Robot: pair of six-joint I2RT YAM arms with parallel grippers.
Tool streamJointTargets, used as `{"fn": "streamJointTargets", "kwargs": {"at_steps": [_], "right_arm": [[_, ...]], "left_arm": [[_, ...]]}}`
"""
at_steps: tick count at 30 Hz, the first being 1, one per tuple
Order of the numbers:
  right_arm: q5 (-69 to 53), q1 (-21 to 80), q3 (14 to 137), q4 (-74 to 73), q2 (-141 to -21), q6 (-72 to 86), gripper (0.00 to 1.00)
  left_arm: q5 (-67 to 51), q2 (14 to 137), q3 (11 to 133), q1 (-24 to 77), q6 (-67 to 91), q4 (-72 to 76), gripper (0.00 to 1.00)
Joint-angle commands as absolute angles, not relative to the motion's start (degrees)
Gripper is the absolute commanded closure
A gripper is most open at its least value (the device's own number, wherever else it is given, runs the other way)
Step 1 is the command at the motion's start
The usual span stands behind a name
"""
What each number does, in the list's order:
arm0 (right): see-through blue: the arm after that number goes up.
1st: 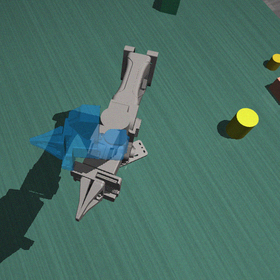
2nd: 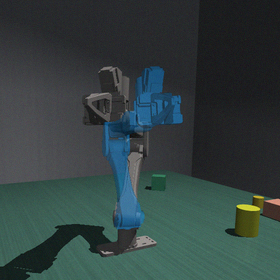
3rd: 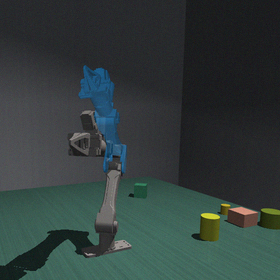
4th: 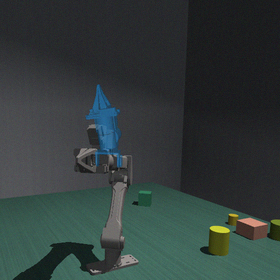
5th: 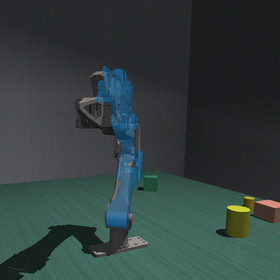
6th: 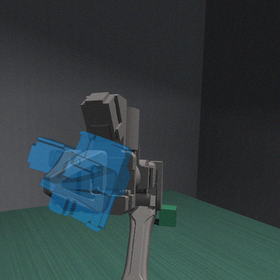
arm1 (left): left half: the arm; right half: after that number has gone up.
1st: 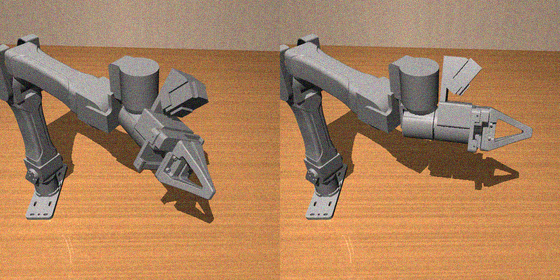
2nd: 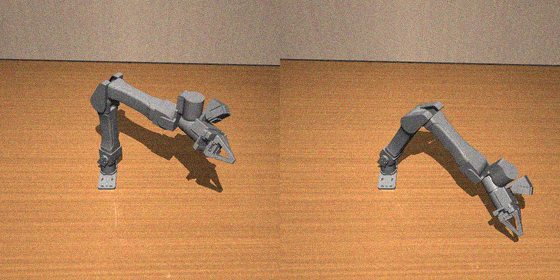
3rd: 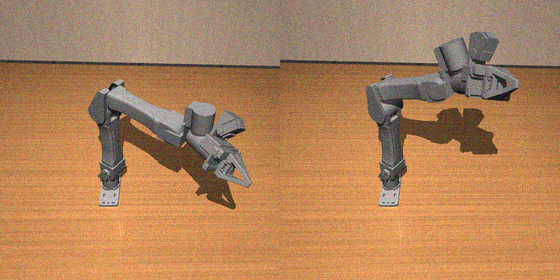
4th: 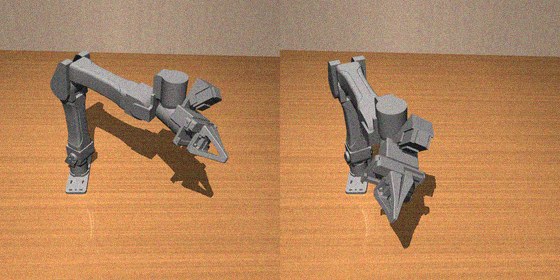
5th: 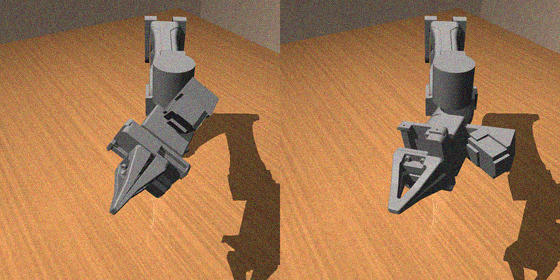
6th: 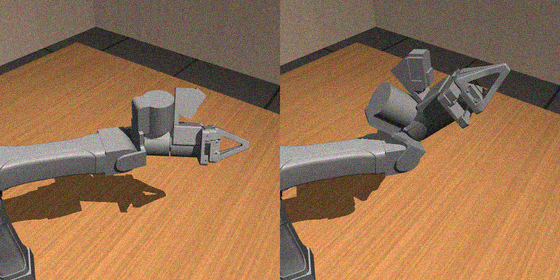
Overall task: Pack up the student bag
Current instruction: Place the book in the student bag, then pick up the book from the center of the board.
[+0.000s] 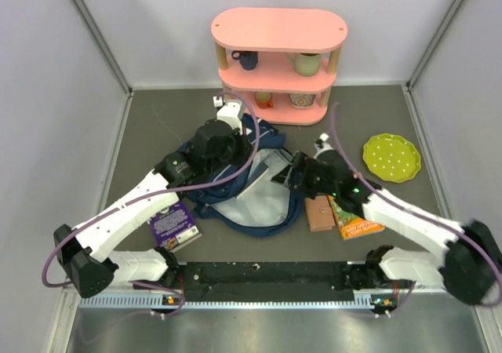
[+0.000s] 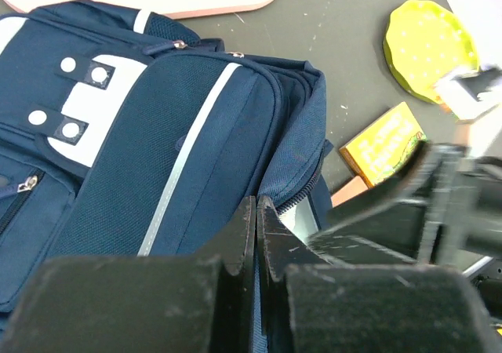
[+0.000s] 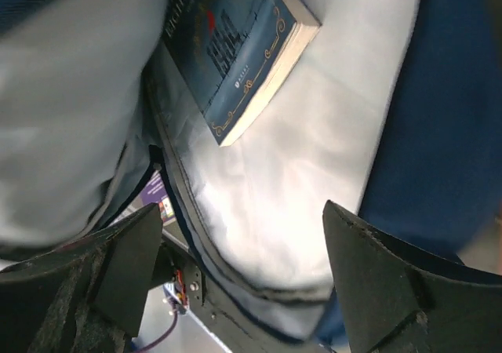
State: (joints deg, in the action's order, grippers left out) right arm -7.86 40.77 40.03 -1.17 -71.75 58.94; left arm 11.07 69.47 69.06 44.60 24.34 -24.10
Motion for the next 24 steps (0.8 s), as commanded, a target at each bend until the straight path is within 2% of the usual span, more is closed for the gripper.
{"fn": "streamJointTargets", "kwargs": {"at_steps": [1,2,5,7,9,10,14,18,24], "right_arm": [[5.3,40.6,37.3,-15.5,-54.2,52.5,0.18],[6.7,39.9,36.7,-18.0,-52.1,52.4,0.16],[8.7,32.2,35.2,-25.5,-44.9,52.0,0.12],[5.2,25.6,33.7,-28.3,-41.7,50.0,0.12],[0.2,15.2,33.0,-30.0,-40.6,48.3,0.11],[-1.9,12.3,33.0,-30.5,-40.3,46.4,0.10],[-9.5,-4.9,32.8,-32.9,-43.7,42.5,0.07],[-15.9,-15.6,31.4,-33.3,-46.5,38.9,0.06],[-15.6,-20.0,30.2,-33.5,-47.9,35.9,0.05]], "left_arm": [[12.0,68.1,67.5,43.6,24.9,-18.7,1.00],[11.2,68.2,67.2,43.6,24.9,-18.5,1.00],[5.3,68.8,65.7,43.7,24.1,-17.1,0.74],[2.5,68.6,65.3,43.9,25.2,-16.4,0.46],[2.2,67.9,65.1,44.6,25.9,-15.8,0.33],[2.4,67.6,65.2,44.9,26.1,-15.1,0.23],[-1.4,68.3,66.0,46.7,27.5,-10.5,0.17],[-5.9,78.6,72.2,51.0,28.1,-7.6,0.13],[-13.1,95.3,79.2,53.9,35.1,-3.4,0.12]]}}
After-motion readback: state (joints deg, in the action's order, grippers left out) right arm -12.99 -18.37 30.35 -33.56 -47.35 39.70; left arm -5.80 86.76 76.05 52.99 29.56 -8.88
